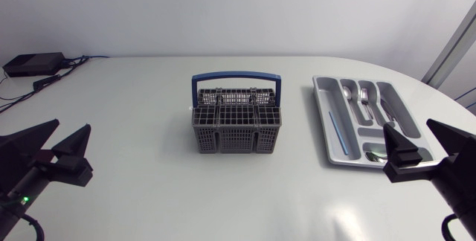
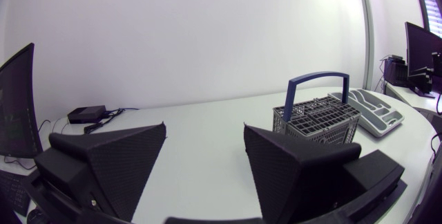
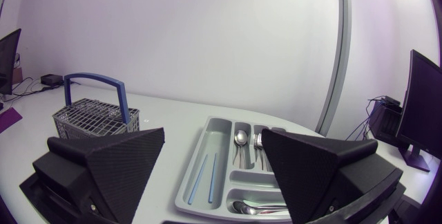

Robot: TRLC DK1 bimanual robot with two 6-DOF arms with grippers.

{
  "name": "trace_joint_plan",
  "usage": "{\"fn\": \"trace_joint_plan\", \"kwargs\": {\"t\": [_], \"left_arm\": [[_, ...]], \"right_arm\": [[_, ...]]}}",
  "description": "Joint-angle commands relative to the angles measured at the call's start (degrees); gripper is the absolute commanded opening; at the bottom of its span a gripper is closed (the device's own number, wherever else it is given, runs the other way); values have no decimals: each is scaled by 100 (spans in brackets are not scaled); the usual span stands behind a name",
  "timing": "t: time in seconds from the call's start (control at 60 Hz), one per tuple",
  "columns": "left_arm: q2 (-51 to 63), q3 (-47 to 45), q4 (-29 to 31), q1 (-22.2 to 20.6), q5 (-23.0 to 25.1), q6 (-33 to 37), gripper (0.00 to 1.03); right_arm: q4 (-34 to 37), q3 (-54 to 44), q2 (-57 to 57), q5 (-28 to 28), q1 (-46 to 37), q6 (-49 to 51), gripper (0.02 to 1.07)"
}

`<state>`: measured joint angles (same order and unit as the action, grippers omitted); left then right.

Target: Unload the cutlery basket into the drawer organizer.

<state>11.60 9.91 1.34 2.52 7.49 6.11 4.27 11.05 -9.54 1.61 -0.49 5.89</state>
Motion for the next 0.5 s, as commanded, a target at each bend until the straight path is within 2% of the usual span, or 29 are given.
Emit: {"fn": "trace_joint_plan", "kwargs": {"t": [0.0,0.283,0.483], "left_arm": [[-263,-285,-99,-73,-150,-244,99],[-1131,-969,-133,-247,-730,-599,99],[-1160,-991,-134,-252,-749,-611,99]], "right_arm": [[-129,-313,215,-61,24,-250,103],[-418,-1080,931,-158,48,-578,103],[-427,-1105,954,-161,49,-589,103]]}}
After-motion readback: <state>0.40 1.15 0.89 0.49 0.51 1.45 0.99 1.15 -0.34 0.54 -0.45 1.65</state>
